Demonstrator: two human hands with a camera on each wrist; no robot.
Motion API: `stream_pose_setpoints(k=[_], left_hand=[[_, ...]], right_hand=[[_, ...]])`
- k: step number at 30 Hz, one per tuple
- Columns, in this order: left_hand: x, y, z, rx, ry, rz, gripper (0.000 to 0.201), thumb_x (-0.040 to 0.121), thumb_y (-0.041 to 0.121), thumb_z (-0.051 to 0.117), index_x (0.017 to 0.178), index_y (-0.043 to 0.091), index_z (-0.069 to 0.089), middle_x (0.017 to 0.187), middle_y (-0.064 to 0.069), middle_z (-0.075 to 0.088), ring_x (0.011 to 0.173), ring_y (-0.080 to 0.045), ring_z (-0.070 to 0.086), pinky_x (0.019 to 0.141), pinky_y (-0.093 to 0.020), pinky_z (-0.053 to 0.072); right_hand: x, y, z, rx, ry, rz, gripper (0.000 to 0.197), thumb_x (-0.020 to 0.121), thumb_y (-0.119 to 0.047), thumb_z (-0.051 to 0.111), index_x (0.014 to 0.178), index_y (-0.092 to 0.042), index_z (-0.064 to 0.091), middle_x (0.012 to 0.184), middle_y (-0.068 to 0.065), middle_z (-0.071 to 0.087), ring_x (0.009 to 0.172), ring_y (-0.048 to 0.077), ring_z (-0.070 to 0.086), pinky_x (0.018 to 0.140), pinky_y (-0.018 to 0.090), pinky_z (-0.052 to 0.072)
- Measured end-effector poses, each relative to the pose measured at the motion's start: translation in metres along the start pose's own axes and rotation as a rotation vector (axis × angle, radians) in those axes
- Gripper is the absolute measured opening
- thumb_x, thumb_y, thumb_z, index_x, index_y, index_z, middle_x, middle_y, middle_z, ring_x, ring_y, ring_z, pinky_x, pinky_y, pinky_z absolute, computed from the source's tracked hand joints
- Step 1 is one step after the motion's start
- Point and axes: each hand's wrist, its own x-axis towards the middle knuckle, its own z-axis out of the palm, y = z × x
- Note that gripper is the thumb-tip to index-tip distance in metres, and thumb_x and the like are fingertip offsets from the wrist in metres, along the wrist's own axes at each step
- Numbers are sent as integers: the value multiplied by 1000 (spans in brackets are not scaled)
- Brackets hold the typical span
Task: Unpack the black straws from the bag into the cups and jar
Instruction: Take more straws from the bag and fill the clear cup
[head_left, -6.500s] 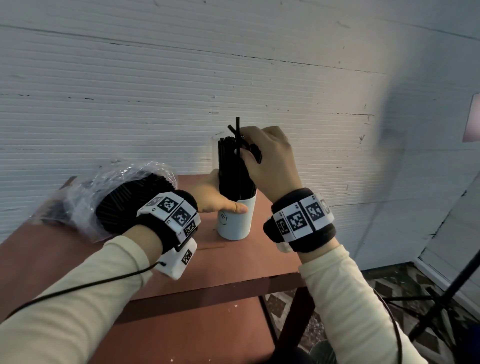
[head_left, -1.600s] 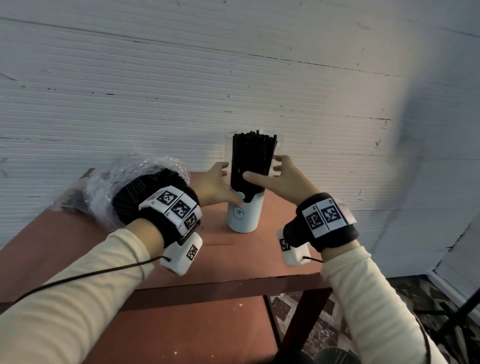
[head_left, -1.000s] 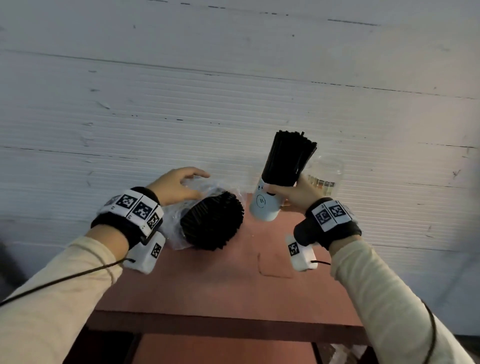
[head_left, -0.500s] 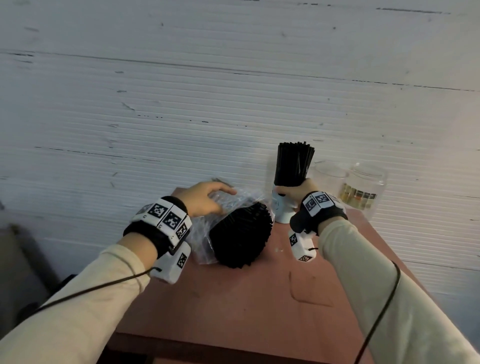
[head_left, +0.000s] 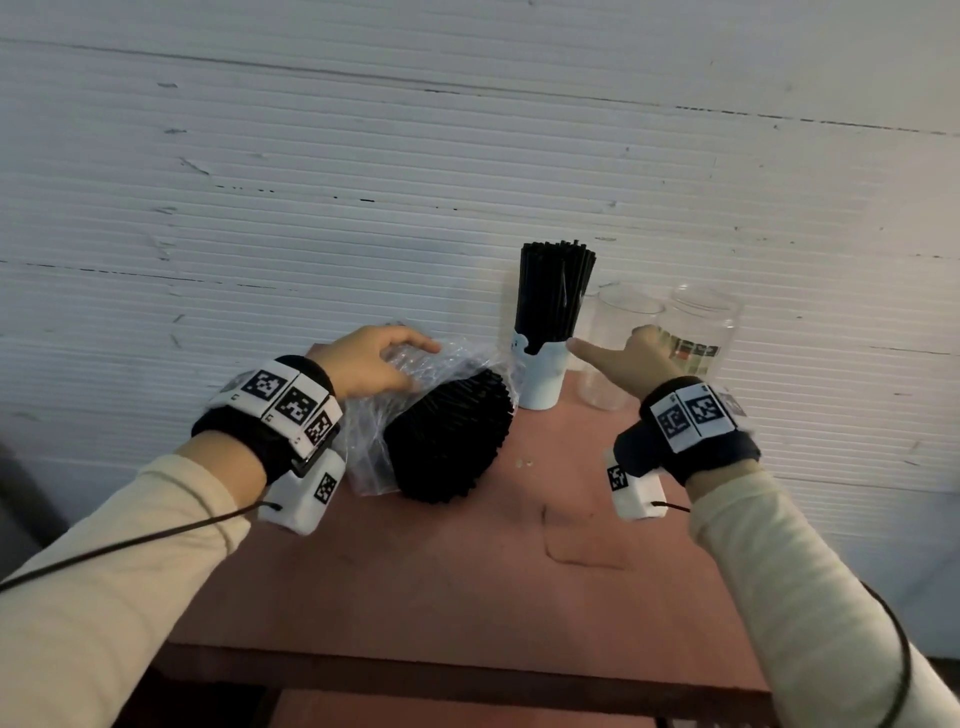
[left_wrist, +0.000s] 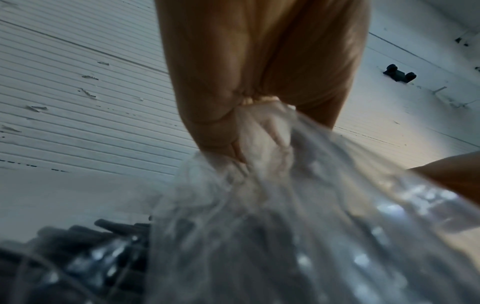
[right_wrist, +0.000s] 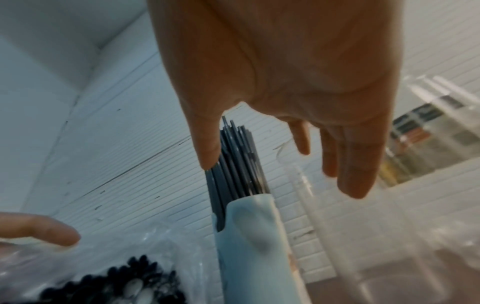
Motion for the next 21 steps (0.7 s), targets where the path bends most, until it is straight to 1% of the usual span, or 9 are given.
stream_pose_setpoints(k=[1,2,5,7,10,12,14,17,21], left_hand=[[1,1,0,5,-1,-1,51,83,6,73,126,28,59,147,5,44,142,-17,33,105,-21,25],[2,2,1,5,-1,-2,50,82,7,74,125,28,59,147,5,45,141,-16,34,105,-21,25],[5,3,5,-26,2,9,48,81,5,75,120,28,60,144,4,48,141,-16,35,106,-20,24],[6,5,7,-20,7,12,48,81,4,74,121,27,60,144,3,49,141,-16,35,106,-19,23],[6,5,8,-12,7,3,48,82,5,74,123,27,60,145,4,48,141,-18,34,105,-21,23],[6,5,7,-17,-7,-2,48,82,7,74,121,31,60,146,4,47,141,-19,34,108,-24,24],[6,4,6,-23,-21,-1,47,82,9,74,118,35,59,147,4,46,142,-19,33,111,-28,24],[5,4,5,-13,-26,-7,48,83,11,73,123,33,59,148,5,44,142,-20,32,107,-27,24],[3,6,6,-15,-19,-4,47,85,6,71,121,34,59,148,6,44,143,-19,32,105,-26,25]], right_hand=[[2,3,-1,-29,46,30,115,80,-66,60,149,4,2,154,25,17,141,37,24,111,49,30],[3,4,-1,-31,85,64,117,78,-65,62,149,4,1,154,25,14,143,36,19,114,51,24],[5,1,1,-5,78,160,116,80,-65,60,151,0,-5,155,24,14,143,38,20,114,48,19],[7,-3,2,-4,48,195,114,83,-64,56,151,-3,-12,157,24,12,143,39,21,114,46,18],[15,-11,8,33,72,240,110,86,-61,55,150,-7,-16,158,22,8,144,40,17,116,47,15],[21,-14,13,39,104,285,107,87,-60,54,151,-11,-16,158,23,9,143,40,19,115,48,16],[21,-17,15,47,134,308,99,90,-56,51,151,-13,-14,155,24,15,139,42,27,112,49,22],[18,-19,17,66,172,313,91,92,-52,51,151,-15,-7,150,23,24,133,44,36,108,50,27],[16,-13,13,32,139,303,93,91,-57,49,152,-16,-7,151,27,22,135,46,32,109,52,25]])
